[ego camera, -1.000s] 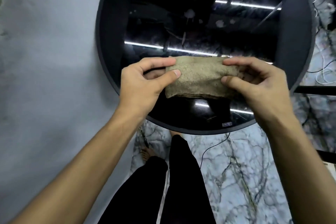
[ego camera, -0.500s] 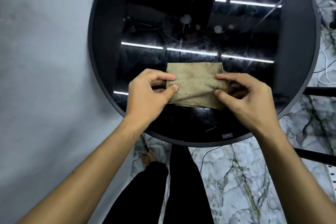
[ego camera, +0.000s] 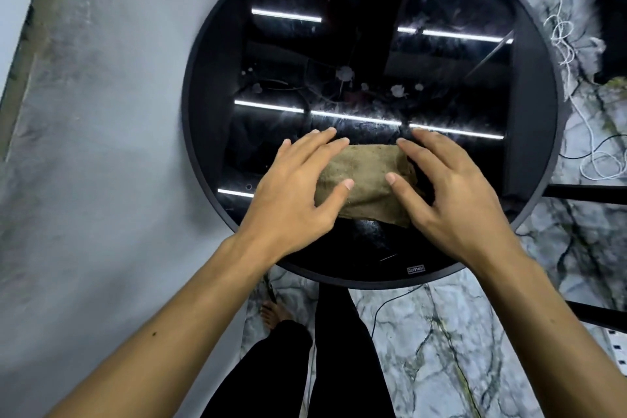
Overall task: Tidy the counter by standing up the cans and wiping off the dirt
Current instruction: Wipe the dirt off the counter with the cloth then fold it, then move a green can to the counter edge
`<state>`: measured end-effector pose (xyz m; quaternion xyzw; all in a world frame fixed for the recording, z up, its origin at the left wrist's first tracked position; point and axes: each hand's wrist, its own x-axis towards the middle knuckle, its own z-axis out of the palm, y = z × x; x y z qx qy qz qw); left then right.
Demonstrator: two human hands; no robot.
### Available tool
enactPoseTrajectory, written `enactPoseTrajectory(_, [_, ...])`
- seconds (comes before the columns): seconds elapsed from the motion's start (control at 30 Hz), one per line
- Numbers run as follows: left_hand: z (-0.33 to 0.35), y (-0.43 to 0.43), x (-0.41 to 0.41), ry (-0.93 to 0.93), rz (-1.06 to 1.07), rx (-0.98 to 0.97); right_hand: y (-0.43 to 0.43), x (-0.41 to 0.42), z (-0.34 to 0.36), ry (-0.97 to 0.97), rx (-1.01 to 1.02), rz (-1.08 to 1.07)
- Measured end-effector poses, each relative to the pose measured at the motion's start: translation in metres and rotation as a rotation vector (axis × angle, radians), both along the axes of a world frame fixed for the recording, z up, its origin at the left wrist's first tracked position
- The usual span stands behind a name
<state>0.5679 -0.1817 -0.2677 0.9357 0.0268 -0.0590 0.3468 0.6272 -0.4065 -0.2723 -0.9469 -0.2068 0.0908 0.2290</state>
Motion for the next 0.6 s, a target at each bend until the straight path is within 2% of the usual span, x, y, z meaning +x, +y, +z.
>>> enactPoseTrajectory(0.2, [0.020, 0.003, 0.006, 0.024, -0.059, 0.036, 0.015, 0.007, 0.026, -0.019, -0.024, 0.081])
enactPoseTrajectory(0.6, [0.102, 0.042, -0.009, -0.120, 0.044, 0.117, 0.065, 0.013, 0.097, -0.122, -0.056, 0.239])
